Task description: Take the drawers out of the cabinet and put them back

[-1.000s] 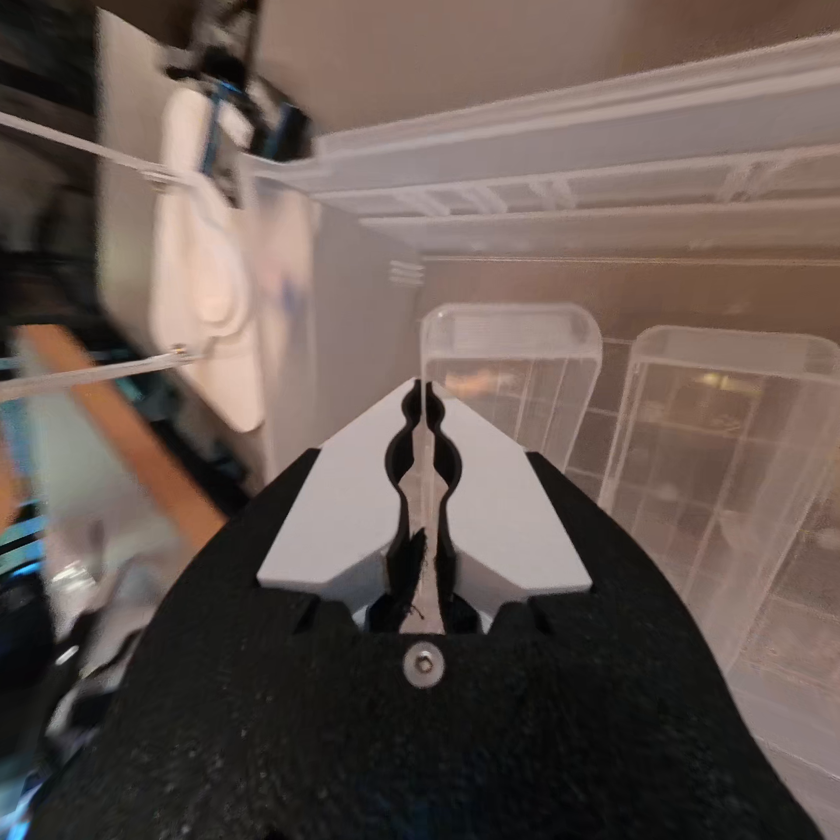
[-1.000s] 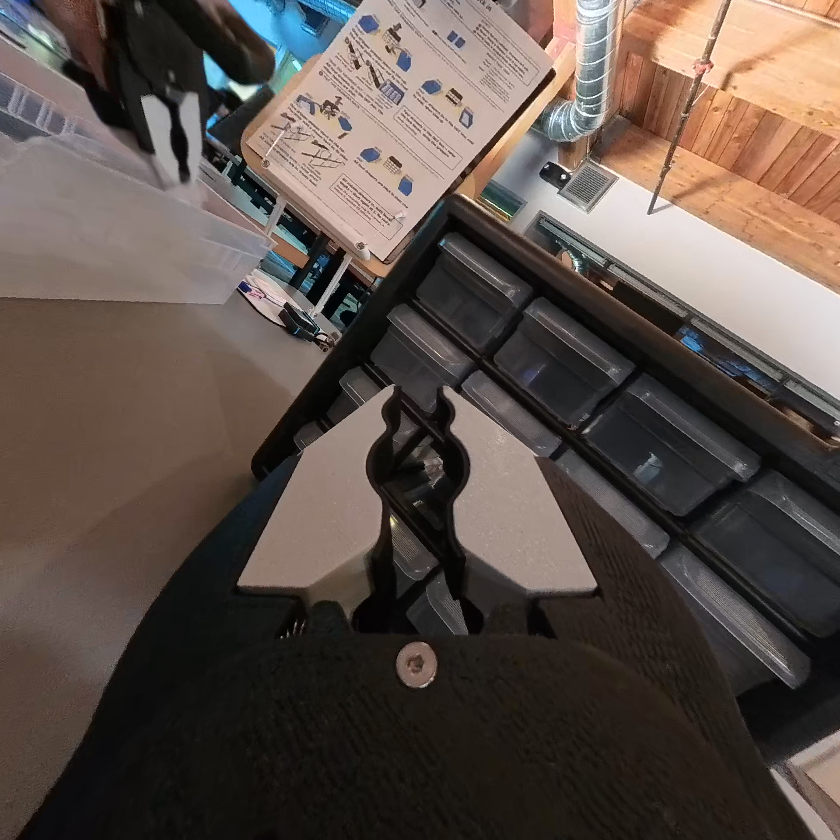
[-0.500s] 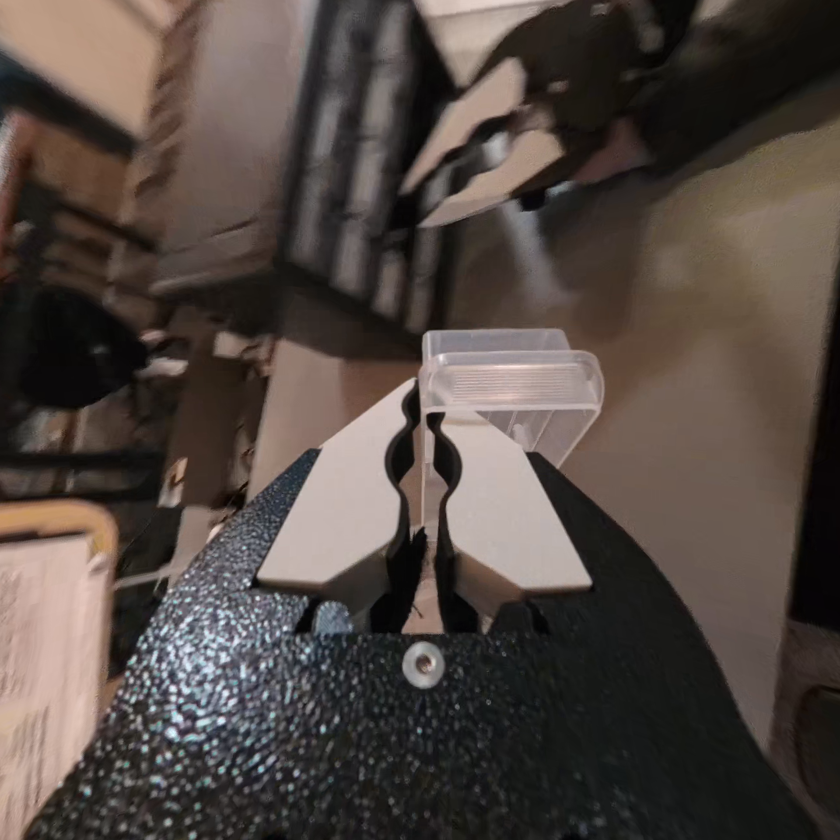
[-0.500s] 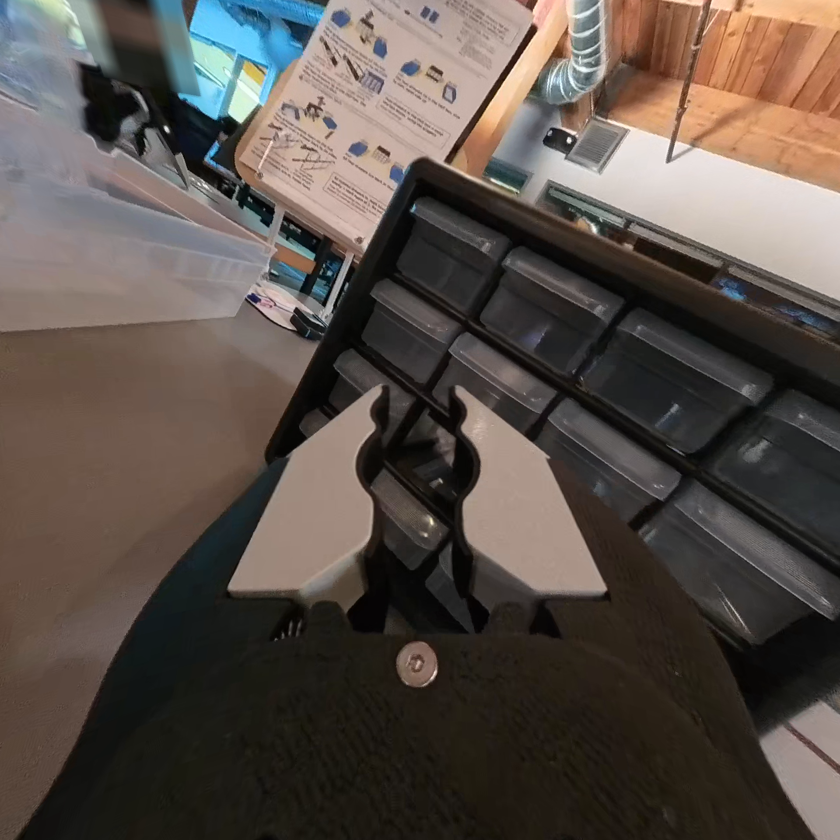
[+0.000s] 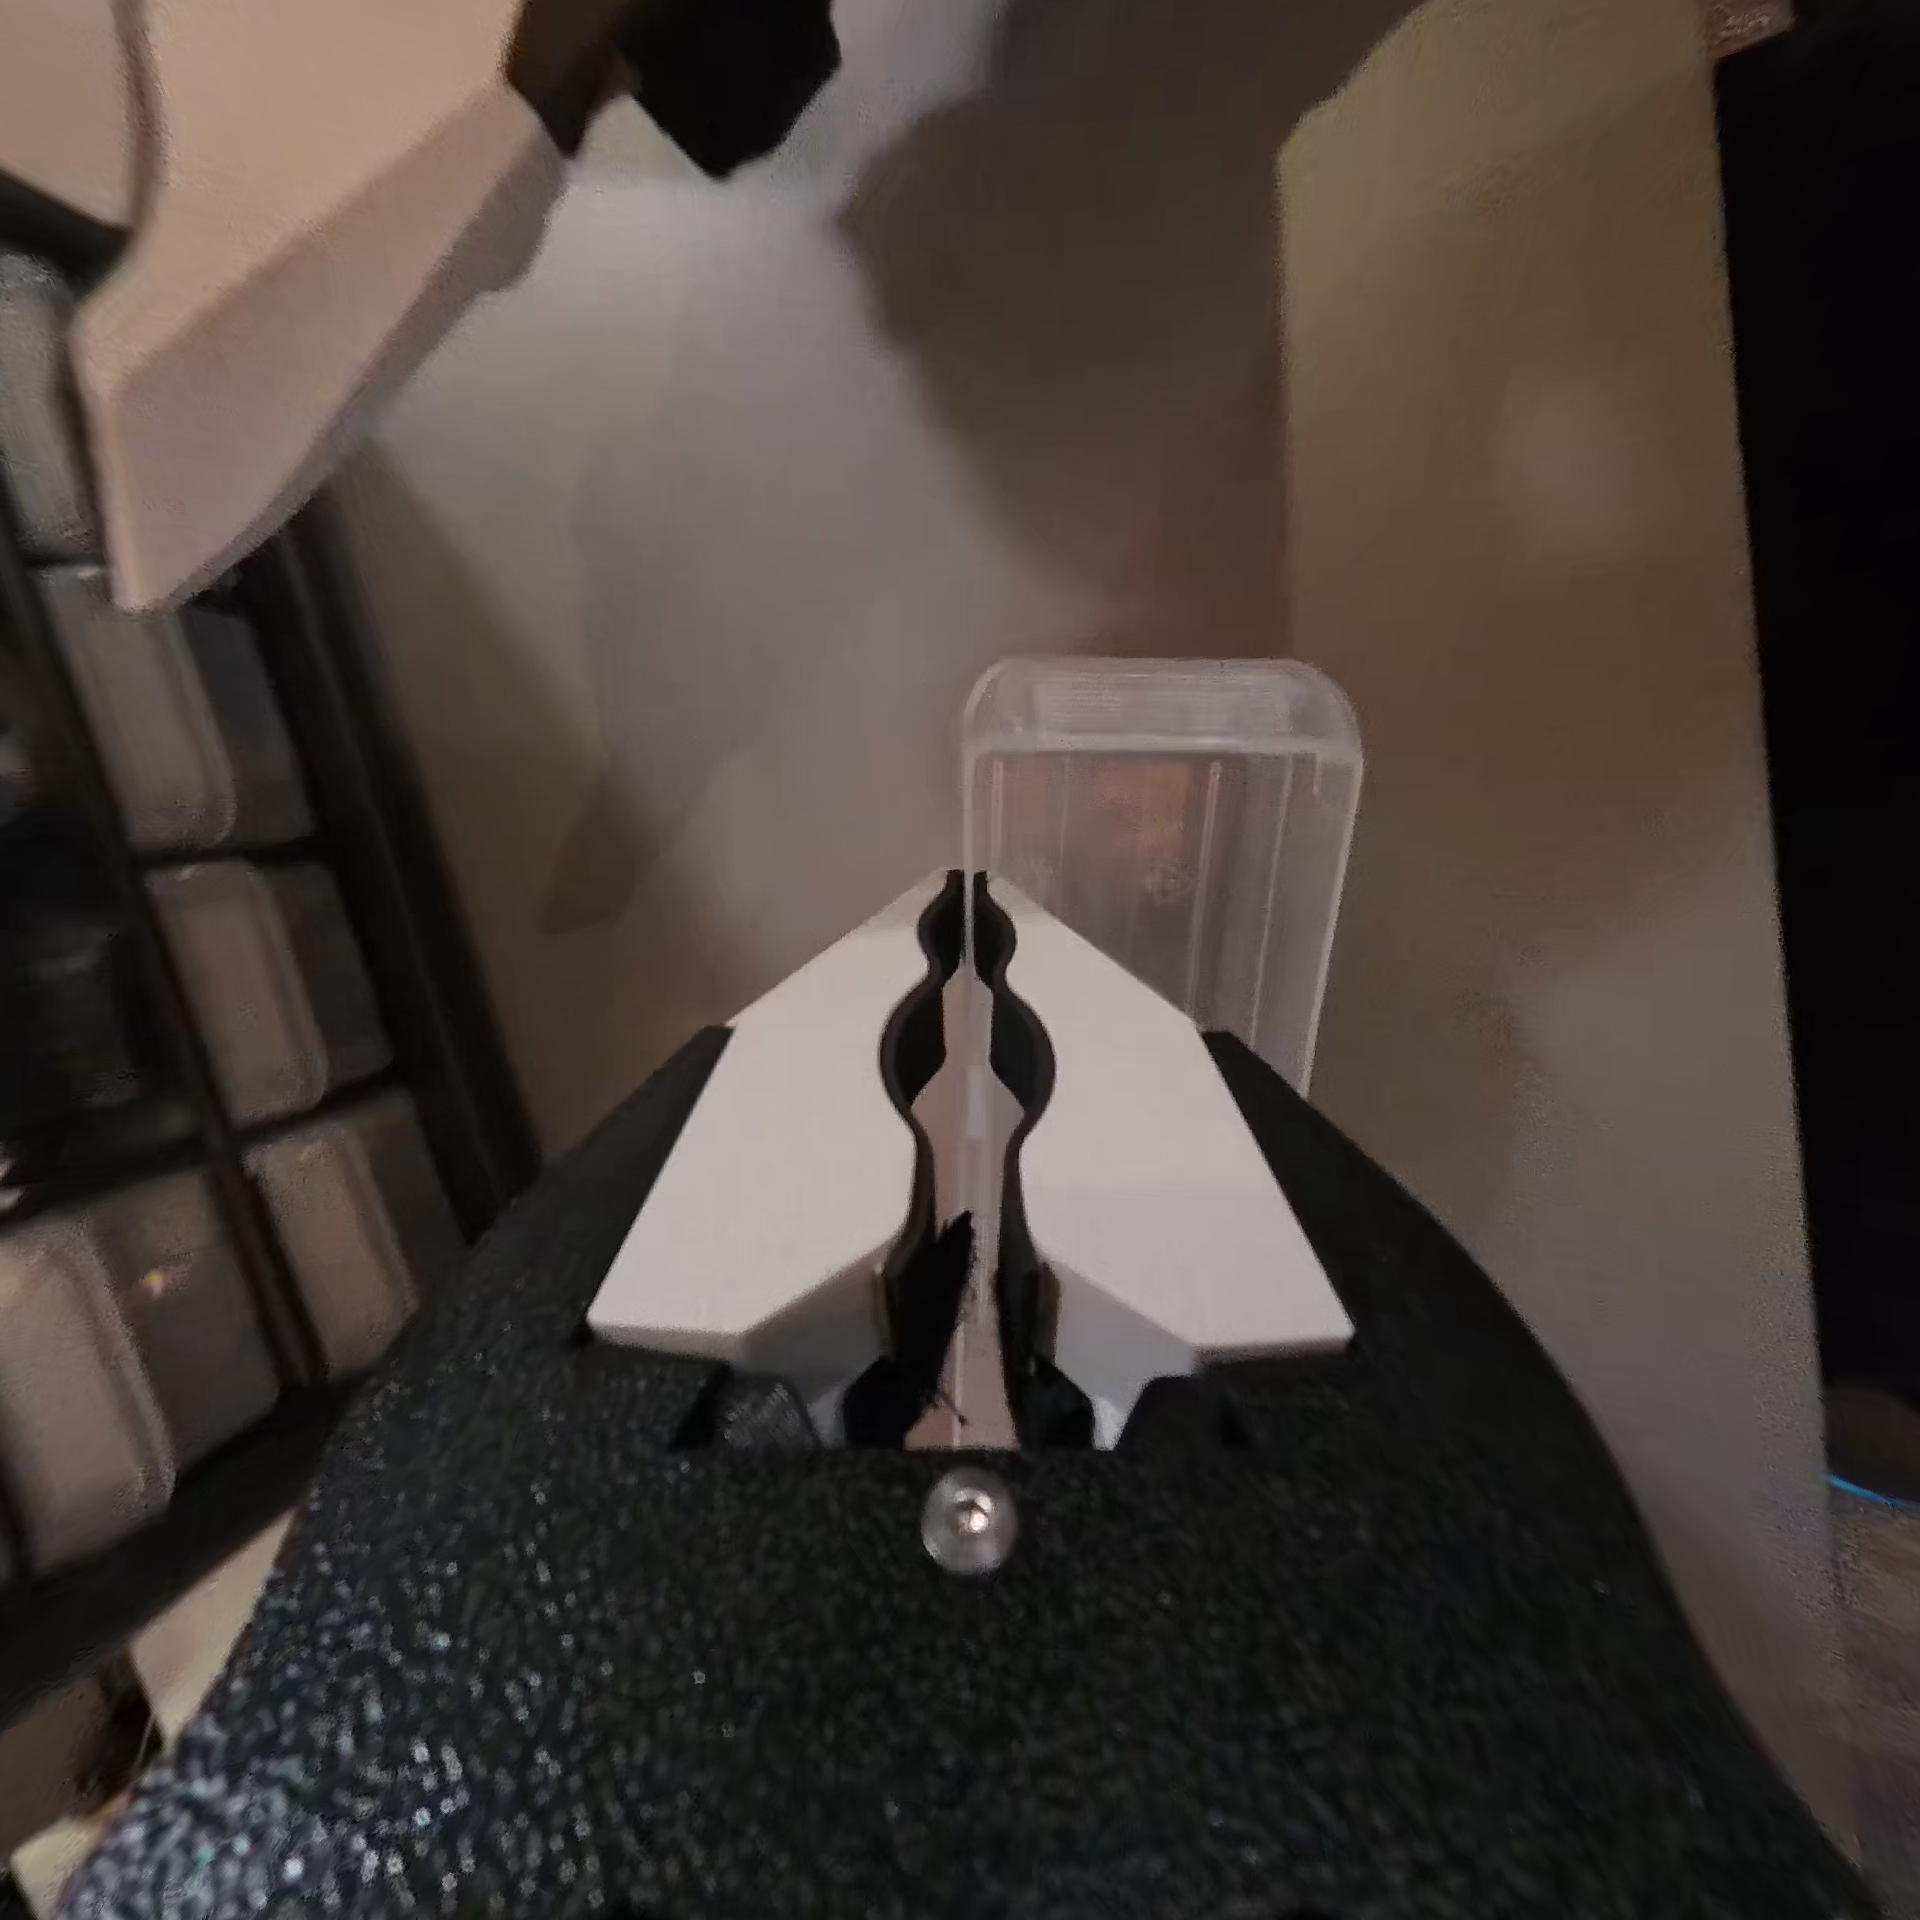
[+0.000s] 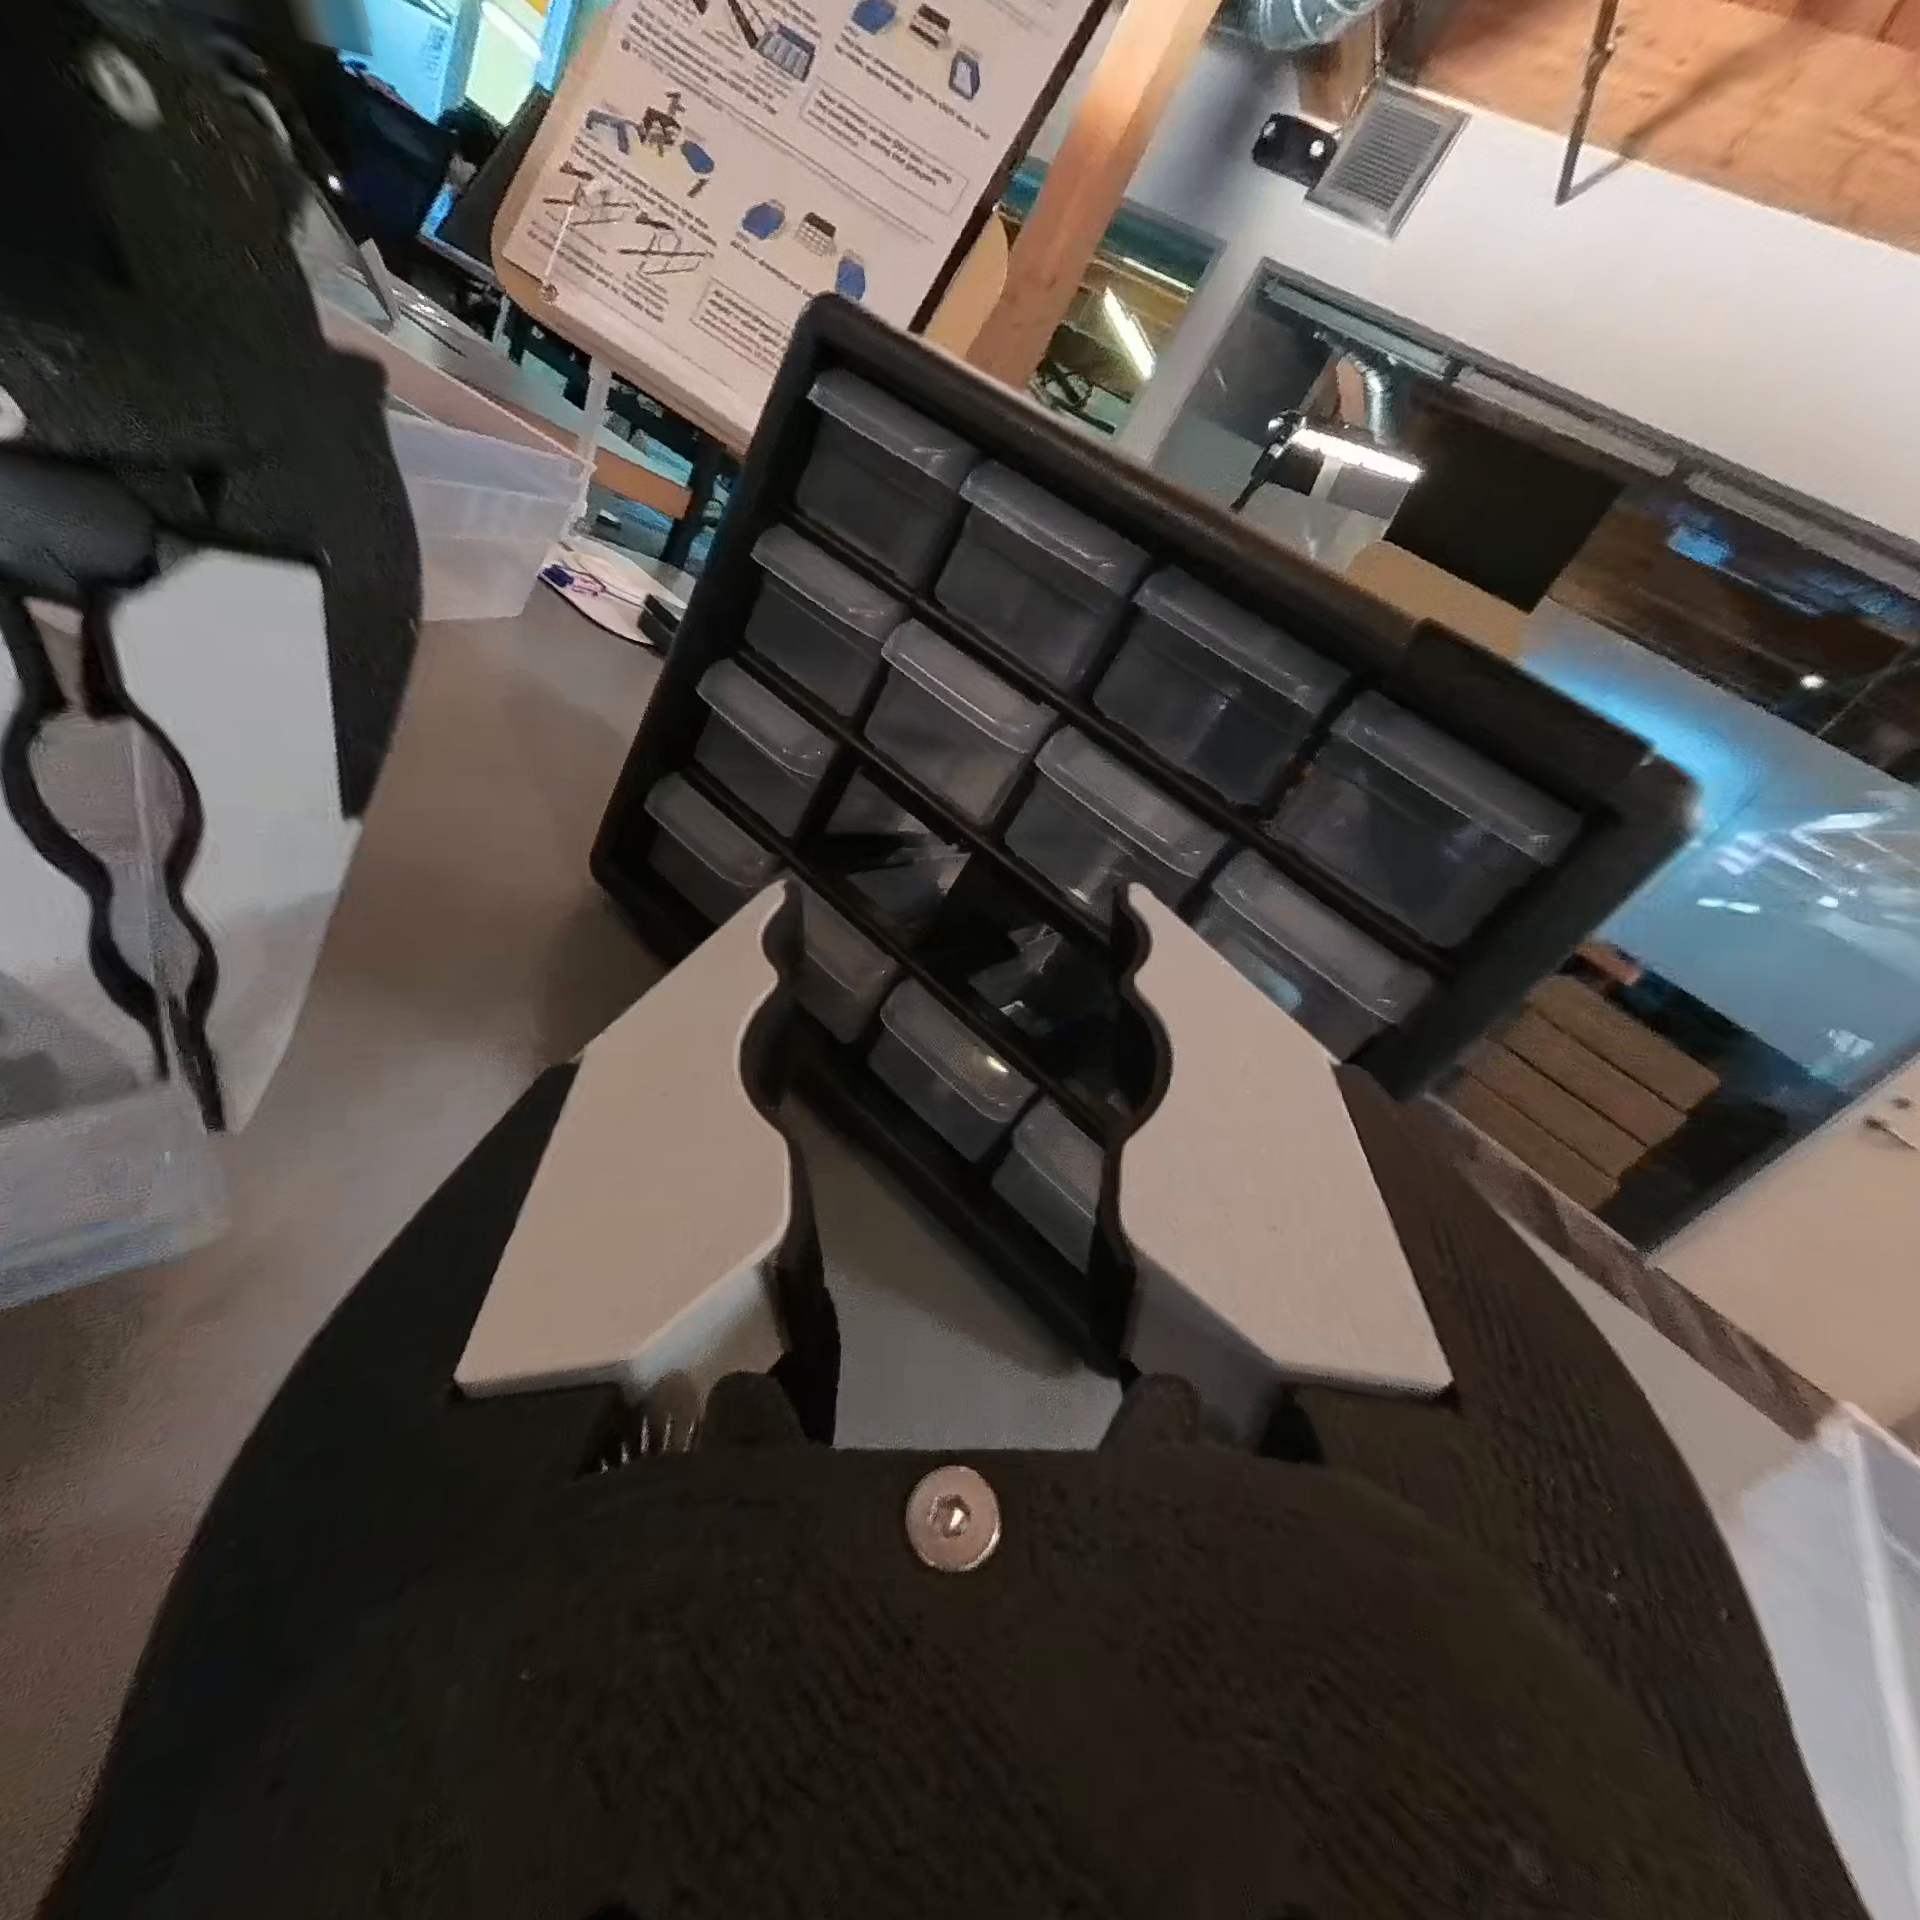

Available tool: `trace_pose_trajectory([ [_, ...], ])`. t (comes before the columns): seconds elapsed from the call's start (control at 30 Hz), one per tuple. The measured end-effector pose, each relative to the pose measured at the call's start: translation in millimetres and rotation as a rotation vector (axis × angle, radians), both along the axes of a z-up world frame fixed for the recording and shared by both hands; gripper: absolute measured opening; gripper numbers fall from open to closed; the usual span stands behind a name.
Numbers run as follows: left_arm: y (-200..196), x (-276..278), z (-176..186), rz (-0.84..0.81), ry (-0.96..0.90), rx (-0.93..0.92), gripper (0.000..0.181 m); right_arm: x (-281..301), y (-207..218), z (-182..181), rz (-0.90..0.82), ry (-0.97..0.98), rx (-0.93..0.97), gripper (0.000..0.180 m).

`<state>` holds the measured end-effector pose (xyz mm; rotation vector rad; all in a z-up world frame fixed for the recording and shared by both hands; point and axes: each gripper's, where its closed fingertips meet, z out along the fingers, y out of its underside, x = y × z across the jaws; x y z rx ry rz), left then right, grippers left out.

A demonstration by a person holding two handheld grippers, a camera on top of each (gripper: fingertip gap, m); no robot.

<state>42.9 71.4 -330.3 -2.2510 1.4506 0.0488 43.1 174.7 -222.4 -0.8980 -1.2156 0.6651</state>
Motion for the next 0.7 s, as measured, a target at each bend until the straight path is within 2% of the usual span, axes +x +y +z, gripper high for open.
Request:
trace_pose_trajectory([
  [0.03,4,4,-7,-0.013,0.001,-0.015,0.000,5,2,4,-0.008,0.011,0.027,0.051],
  [0.1,19,6,-12,0.009,0.021,0.042,0.020,15,6,17,-0.042,0.063,0.110,0.042],
  [0.17,38,3,-2,0.026,0.056,0.207,0.040,21,12,24,-0.061,0.071,0.148,0.041],
  [0.23,44,8,18,0.023,-0.024,0.319,0.055,23,14,23,-0.028,0.053,0.128,0.046],
  [0.33,49,2,74,0.102,-0.285,0.507,0.065,20,-11,8,0.193,-0.033,0.063,0.047],
  [0.4,50,-18,122,0.180,-0.446,0.659,0.066,18,-39,-20,0.400,-0.192,-0.015,0.045],
  [0.47,48,-44,163,0.258,-0.533,0.757,0.066,21,-61,-53,0.549,-0.382,-0.156,0.045],
  [0.57,50,-75,211,0.331,-0.491,0.817,0.075,22,-79,-64,0.675,-0.445,-0.294,0.059],
  [0.6,51,-84,225,0.349,-0.458,0.837,0.078,22,-83,-64,0.699,-0.461,-0.314,0.070],
  [0.67,57,-106,240,0.434,-0.400,0.840,0.096,22,-88,-71,0.703,-0.519,-0.328,0.097],
  [0.7,59,-116,245,0.471,-0.385,0.844,0.102,22,-90,-76,0.698,-0.551,-0.329,0.105],
])
